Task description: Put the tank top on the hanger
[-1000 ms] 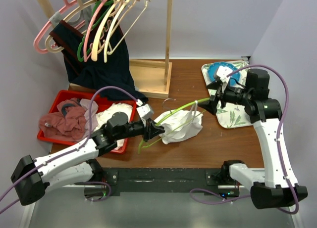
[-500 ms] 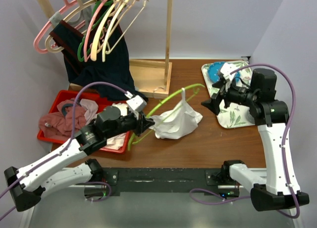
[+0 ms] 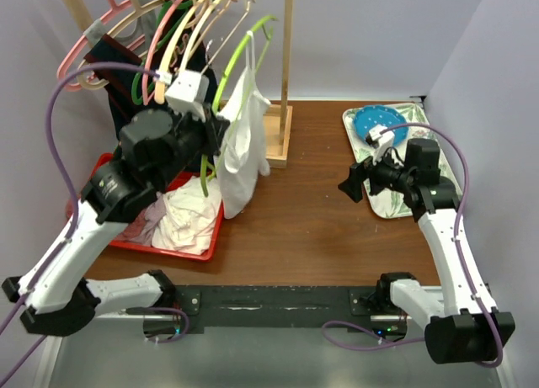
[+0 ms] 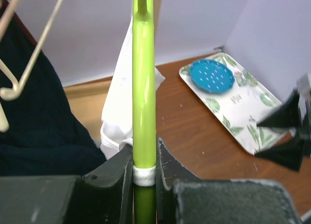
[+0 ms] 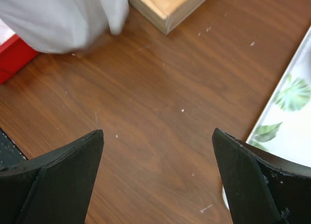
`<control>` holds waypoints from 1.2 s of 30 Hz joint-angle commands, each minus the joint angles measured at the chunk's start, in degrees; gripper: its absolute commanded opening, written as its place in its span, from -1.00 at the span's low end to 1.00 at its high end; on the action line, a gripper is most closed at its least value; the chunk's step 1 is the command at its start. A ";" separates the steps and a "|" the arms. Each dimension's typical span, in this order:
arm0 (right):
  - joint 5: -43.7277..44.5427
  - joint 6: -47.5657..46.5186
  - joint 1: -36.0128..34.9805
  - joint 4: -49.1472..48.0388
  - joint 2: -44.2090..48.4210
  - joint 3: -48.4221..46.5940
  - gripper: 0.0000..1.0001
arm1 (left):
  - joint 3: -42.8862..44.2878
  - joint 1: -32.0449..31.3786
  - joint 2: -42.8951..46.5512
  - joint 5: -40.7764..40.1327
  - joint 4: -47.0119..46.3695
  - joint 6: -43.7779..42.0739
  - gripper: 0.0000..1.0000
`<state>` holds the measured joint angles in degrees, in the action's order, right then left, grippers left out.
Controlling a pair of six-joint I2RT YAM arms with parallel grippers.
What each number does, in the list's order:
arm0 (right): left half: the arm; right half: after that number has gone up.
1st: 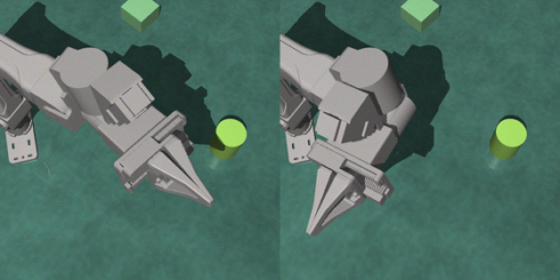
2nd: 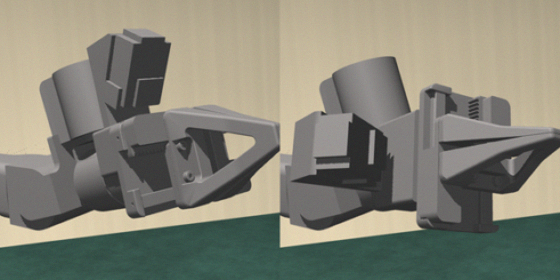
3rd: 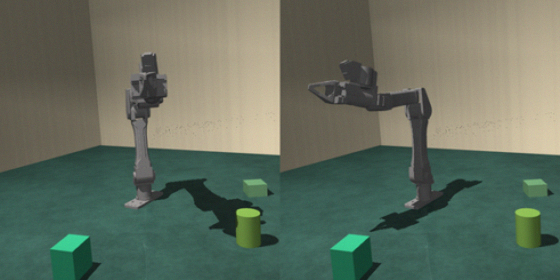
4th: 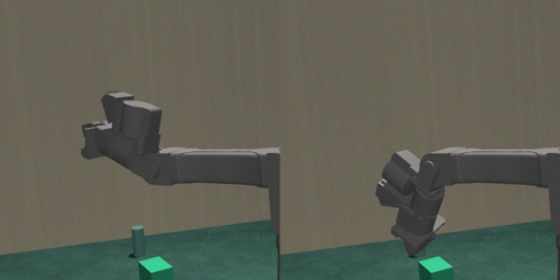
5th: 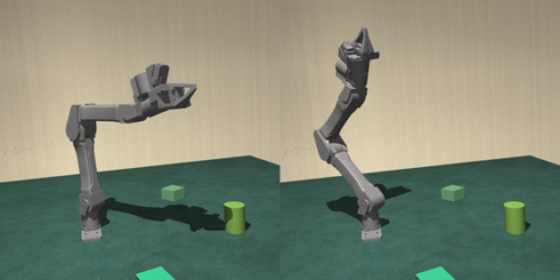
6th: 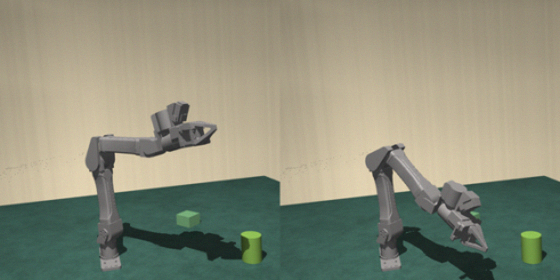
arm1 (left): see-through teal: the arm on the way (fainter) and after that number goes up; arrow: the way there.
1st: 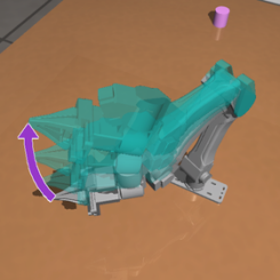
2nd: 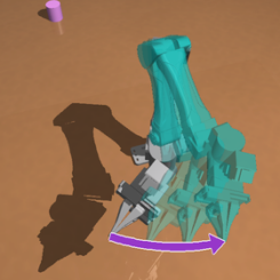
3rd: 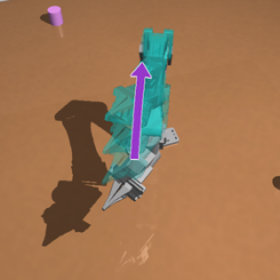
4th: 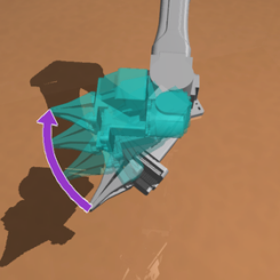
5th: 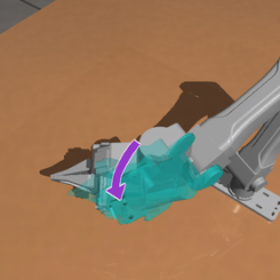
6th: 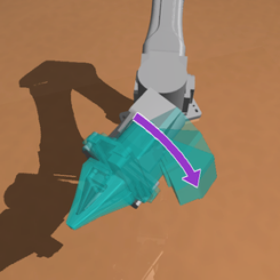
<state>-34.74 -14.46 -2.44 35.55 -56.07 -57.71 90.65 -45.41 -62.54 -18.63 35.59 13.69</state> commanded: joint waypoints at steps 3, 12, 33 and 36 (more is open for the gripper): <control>-0.85 2.07 1.21 -8.56 0.70 6.38 0.97 | 14.98 5.76 -11.01 0.08 2.90 -1.57 -1.00; -2.79 1.71 1.91 -9.01 1.40 8.14 0.97 | 32.02 8.32 -25.77 4.04 1.06 -0.60 -1.00; -6.30 2.42 2.09 -8.31 3.87 8.85 0.97 | 47.16 12.27 -46.09 7.73 -13.88 3.36 -1.00; -6.74 2.51 2.09 -8.39 4.04 8.93 0.97 | 48.04 12.53 -47.84 7.56 -15.11 3.71 -1.00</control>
<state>-39.38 -12.82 -0.67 28.62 -53.25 -49.15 134.58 -33.76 -109.71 -11.49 29.17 15.99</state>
